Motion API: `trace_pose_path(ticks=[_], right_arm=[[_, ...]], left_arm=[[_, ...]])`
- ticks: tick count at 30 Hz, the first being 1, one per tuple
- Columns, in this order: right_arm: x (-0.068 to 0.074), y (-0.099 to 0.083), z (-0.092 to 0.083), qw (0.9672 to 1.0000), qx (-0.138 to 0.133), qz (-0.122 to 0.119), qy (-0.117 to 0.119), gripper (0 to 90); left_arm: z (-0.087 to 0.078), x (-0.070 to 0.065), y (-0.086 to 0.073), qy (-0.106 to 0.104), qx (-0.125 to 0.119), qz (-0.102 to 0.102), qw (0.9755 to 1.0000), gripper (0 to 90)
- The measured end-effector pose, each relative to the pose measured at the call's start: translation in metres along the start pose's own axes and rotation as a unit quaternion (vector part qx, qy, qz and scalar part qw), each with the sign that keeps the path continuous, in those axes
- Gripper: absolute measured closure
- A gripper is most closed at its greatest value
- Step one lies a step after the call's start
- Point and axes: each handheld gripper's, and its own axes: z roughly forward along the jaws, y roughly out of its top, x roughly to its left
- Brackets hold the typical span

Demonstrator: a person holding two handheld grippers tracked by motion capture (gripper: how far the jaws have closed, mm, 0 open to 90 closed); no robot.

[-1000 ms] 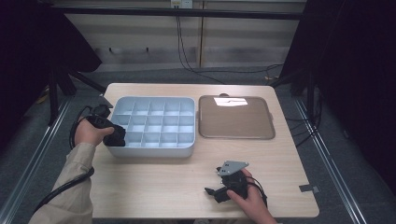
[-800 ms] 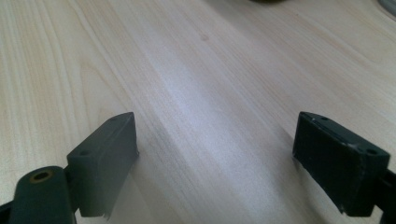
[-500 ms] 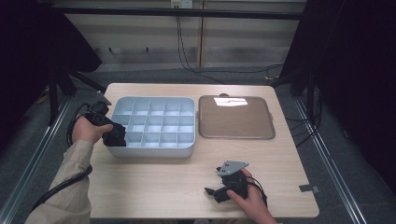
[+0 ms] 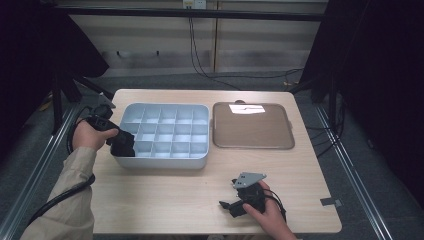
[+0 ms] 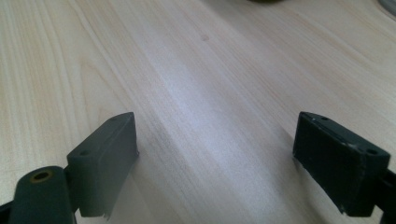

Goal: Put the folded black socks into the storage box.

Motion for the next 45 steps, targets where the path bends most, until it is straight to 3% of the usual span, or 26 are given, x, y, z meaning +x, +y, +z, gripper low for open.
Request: trace_pose_path(ticks=[7,24,45], right_arm=[[0.000,0.000,0.000,1.0000,0.000,0.000,0.000,13.3],[0.000,0.000,0.000,1.0000,0.002,0.000,0.001,13.3],[0.000,0.000,0.000,1.0000,0.001,0.000,0.001,13.3]], left_arm=[[-0.008,0.000,0.002,-0.006,0.004,-0.004,1.0000,62.5],[-0.023,-0.002,0.006,0.000,0.001,-0.001,1.0000,67.7],[-0.031,-0.009,0.014,0.009,0.019,0.002,0.9998,90.0]])
